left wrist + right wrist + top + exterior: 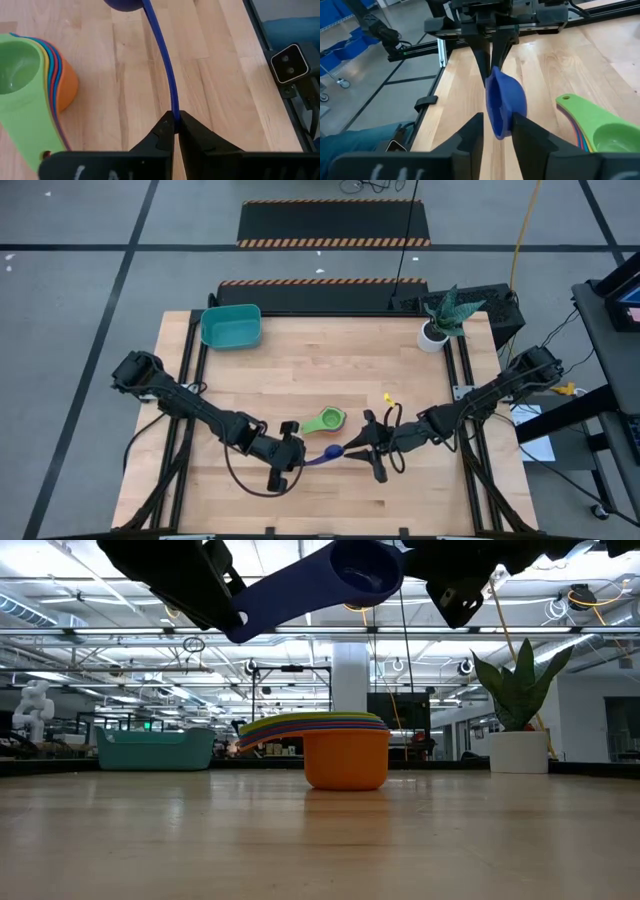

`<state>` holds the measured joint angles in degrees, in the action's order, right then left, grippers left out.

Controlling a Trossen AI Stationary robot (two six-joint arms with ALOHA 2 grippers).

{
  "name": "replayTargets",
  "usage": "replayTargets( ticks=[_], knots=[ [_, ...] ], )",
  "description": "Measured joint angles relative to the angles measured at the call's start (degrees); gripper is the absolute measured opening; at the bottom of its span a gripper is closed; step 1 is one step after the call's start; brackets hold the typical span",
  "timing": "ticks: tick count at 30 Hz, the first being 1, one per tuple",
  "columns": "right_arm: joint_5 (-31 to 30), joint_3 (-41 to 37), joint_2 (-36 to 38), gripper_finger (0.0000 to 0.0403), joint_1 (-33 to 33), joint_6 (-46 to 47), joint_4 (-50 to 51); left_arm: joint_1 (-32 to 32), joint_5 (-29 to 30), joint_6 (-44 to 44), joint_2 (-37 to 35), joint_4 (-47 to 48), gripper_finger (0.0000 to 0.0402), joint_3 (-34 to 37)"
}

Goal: Nest measuring cups in basket
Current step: Stack the dark blue measuring cup on top of the green measuring cup

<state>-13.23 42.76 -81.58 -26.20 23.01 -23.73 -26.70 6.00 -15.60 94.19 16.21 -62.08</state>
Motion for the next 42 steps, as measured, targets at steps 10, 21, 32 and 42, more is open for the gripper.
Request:
replayTargets(
  ticks=[10, 21, 32, 42],
  knots=[
    [-0.1, 0.0, 0.0, 0.0027, 0.7, 0.3, 0.0, 0.0, 0.0, -0.2, 0.0, -0.1, 0.0020, 0.0],
    [0.1, 0.0, 0.1, 0.0002, 0.7, 0.1, -0.1, -0.1, 4.1, -1.1, 0.0, -4.9, 0.0052, 0.0],
    [-1.9, 0.0, 4.5, 0.0001, -0.6, 0.3, 4.6, -2.5, 18.4, 1.9, -3.7, 0.7, 0.0224, 0.0],
    [-1.8, -3.7, 4.7, 0.0000, 1.0, 4.7, -5.6, -13.6, 32.8, 16.2, -7.4, -0.1, 0.0217, 0.0]
  ],
)
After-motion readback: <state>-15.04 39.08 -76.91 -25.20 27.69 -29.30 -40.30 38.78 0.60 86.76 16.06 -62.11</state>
